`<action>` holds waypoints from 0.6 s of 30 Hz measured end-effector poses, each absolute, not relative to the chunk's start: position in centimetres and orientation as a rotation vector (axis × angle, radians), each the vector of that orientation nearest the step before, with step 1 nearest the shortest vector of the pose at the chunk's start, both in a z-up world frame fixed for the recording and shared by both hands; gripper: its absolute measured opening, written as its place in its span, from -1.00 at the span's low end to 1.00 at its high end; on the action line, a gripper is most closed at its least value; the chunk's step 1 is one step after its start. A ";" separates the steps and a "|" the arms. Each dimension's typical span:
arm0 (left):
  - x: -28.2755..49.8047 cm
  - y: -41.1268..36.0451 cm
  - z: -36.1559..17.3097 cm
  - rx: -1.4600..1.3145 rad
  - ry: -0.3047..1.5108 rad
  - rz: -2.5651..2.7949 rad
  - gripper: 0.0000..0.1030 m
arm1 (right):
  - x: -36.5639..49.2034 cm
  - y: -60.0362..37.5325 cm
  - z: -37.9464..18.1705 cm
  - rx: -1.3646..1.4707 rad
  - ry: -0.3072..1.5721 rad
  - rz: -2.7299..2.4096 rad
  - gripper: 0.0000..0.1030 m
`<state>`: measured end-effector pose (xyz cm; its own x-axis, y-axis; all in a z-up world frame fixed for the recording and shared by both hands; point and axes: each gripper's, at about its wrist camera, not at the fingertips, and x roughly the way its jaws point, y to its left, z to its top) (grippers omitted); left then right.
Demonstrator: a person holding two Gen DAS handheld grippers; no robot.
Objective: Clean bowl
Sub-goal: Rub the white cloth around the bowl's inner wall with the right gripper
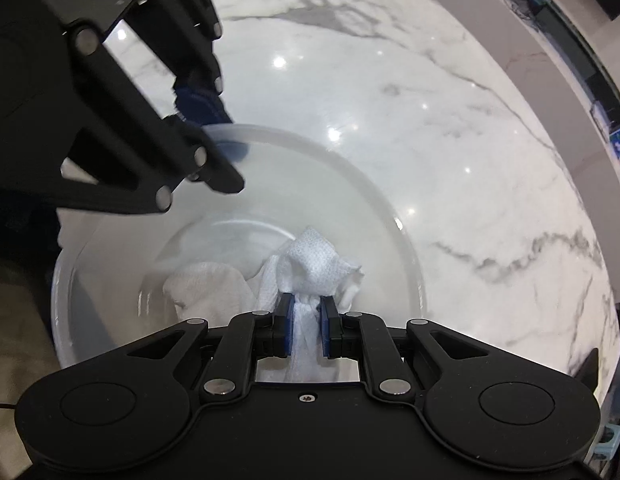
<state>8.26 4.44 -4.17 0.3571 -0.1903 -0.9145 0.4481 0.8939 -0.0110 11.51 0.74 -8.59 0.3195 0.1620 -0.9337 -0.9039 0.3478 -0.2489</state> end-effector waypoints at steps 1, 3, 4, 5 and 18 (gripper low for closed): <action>8.3 4.4 -4.2 0.259 1.135 -0.418 -0.79 | 11.7 0.7 -8.7 -0.939 0.976 0.858 -0.79; 8.2 4.4 -4.2 0.259 1.135 -0.418 -0.79 | 11.9 0.6 -9.0 -0.924 0.964 0.865 -0.79; 8.2 4.4 -4.2 0.259 1.135 -0.417 -0.79 | 11.8 0.3 -9.0 -0.917 0.959 0.870 -0.79; 8.2 4.4 -4.2 0.259 1.135 -0.416 -0.79 | 11.5 0.1 -8.9 -0.912 0.950 0.881 -0.79; 8.4 4.3 -4.3 0.257 1.142 -0.413 -0.79 | 8.5 -0.9 -6.9 -0.897 0.895 1.002 -0.78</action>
